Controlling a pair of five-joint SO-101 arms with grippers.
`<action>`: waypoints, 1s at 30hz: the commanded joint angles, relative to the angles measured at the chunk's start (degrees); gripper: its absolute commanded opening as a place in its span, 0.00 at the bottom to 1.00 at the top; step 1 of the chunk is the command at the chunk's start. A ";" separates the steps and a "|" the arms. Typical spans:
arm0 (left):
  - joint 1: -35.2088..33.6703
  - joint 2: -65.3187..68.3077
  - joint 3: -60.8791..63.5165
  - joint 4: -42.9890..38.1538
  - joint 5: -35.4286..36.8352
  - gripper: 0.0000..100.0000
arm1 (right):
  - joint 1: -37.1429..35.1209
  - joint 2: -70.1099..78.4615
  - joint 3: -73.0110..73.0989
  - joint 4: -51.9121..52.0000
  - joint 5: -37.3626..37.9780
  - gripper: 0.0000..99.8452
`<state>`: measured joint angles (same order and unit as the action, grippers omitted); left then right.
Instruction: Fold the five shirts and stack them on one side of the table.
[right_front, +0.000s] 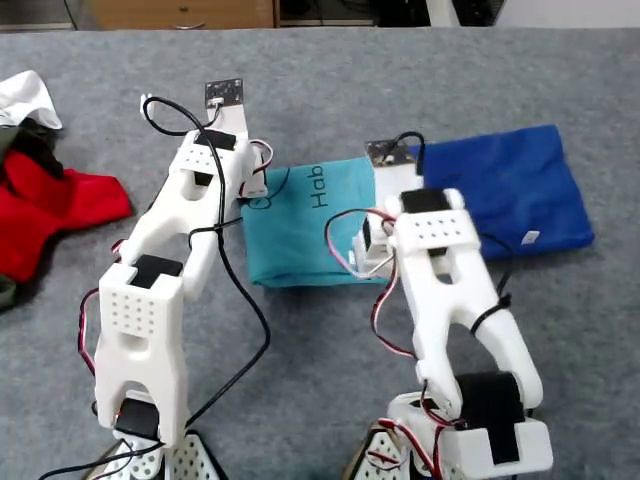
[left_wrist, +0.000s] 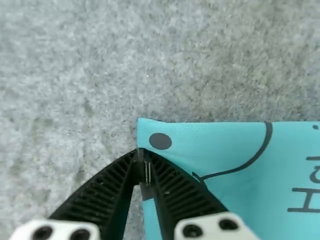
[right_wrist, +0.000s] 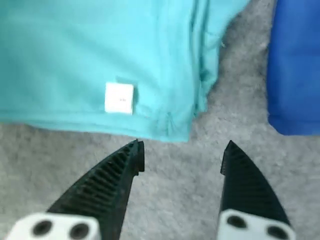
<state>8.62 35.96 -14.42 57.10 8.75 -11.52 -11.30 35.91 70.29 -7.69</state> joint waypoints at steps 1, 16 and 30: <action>-0.26 -1.89 0.00 -1.05 -0.26 0.02 | -1.54 -2.24 1.80 -4.31 -3.52 0.26; -0.26 -1.98 0.09 -1.05 -0.26 0.02 | -1.63 -0.40 3.56 -14.24 -16.53 0.26; -0.26 -1.98 0.09 -1.05 -0.26 0.02 | -1.71 16.66 -5.23 -13.89 -21.98 0.24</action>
<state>8.62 35.87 -14.33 57.10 8.75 -12.66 4.70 33.27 56.84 -29.41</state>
